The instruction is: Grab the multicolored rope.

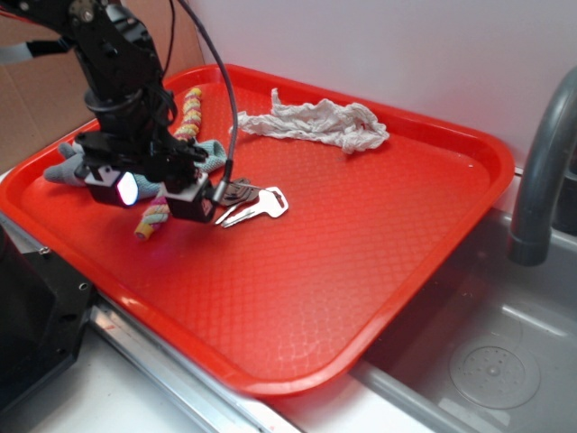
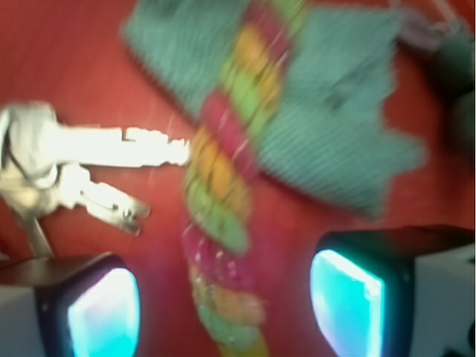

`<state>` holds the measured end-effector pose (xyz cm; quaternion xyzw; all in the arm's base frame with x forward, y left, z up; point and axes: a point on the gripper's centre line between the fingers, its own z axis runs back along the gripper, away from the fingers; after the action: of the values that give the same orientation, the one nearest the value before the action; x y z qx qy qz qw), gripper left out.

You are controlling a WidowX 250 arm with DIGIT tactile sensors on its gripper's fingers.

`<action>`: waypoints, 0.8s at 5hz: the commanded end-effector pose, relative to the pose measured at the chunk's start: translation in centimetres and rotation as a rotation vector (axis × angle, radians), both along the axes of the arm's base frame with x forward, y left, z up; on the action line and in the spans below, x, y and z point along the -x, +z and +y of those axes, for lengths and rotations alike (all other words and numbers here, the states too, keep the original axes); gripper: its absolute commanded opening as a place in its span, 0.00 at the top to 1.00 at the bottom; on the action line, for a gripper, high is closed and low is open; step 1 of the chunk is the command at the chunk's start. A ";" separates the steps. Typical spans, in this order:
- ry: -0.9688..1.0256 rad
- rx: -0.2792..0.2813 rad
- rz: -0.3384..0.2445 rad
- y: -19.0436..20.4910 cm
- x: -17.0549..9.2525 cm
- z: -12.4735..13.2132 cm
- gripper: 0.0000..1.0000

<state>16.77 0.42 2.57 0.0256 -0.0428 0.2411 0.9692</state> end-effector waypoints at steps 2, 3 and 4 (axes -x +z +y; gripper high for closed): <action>0.023 0.016 -0.018 -0.4 -0.3 0.5 1.00; 0.044 0.006 -0.014 -0.7 -0.4 0.8 1.00; 0.053 0.006 -0.010 0.2 -0.6 0.7 1.00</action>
<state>16.65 0.90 2.01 0.0290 -0.0250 0.2659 0.9633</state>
